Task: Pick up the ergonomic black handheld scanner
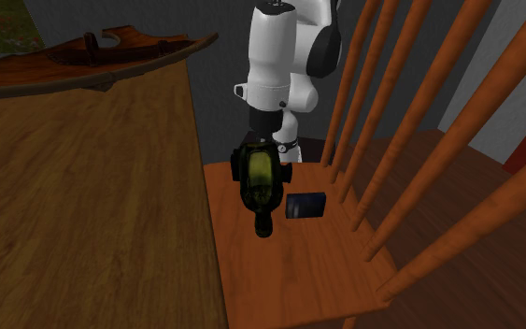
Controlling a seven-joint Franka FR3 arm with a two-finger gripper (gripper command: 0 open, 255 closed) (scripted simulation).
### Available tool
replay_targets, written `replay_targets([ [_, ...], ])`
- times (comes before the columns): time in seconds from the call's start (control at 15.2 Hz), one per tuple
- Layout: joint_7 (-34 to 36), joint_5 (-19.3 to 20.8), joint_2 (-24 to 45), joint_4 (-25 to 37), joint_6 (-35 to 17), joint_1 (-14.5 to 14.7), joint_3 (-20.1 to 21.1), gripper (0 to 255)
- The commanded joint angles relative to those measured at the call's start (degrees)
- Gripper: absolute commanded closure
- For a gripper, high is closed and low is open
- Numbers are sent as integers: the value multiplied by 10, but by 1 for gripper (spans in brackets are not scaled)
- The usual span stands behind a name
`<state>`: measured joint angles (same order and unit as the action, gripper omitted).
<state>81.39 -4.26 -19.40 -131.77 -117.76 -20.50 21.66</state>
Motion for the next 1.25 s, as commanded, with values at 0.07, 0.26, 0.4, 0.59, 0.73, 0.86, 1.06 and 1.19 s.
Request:
replay_targets([
  [0.07, 0, 0, 1, 0, 0, 0, 0, 255],
  [0.26, -2, 0, -4, 19, 24, 0, -3, 255],
  [0.4, -3, 0, -7, 32, 40, -1, -4, 255],
  [0.59, -5, 0, -11, 52, 63, -1, -7, 255],
  [0.73, -6, 0, -12, 66, 79, -2, -8, 255],
  [0.86, -6, 0, -13, 80, 94, -2, -10, 255],
  [1.06, -7, 1, -14, 103, 117, -3, -11, 255],
  [1.19, -7, 1, -14, 104, 118, -3, -11, 255],
])
